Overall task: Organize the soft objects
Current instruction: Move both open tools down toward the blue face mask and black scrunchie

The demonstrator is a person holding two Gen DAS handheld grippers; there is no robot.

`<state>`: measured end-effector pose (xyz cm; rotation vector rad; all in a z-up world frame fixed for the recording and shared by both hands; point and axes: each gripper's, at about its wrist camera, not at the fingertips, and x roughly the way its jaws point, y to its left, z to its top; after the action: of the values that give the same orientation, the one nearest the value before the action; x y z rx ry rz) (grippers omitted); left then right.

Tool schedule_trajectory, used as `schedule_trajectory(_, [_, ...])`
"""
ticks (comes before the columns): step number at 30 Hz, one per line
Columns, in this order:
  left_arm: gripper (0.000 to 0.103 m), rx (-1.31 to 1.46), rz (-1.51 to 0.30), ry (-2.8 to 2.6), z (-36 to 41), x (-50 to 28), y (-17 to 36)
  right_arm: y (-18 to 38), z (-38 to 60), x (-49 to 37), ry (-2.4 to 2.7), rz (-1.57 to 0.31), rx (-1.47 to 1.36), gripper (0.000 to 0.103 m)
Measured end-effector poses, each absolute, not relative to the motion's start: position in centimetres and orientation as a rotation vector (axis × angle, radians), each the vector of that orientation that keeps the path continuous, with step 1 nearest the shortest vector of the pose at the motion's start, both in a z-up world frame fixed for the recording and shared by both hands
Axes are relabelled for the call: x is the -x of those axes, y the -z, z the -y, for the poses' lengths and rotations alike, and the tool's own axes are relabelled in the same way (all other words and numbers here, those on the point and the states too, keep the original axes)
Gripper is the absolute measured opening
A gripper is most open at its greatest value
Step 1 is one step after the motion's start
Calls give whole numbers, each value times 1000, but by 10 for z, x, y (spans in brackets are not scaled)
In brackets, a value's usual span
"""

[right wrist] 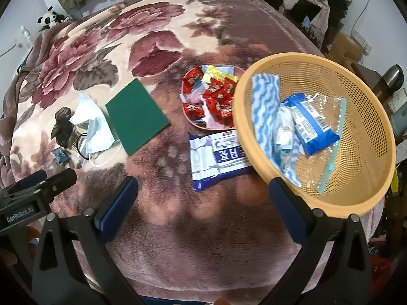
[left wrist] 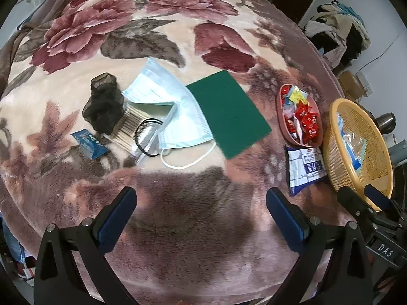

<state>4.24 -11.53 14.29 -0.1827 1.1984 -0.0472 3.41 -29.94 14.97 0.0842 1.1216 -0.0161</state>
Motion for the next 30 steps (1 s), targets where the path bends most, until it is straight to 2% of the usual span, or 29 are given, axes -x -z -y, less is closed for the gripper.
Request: schedule_trajectory(30, [102, 318, -1247, -106, 6, -55, -101, -113, 219, -78, -102, -1203, 0, 103])
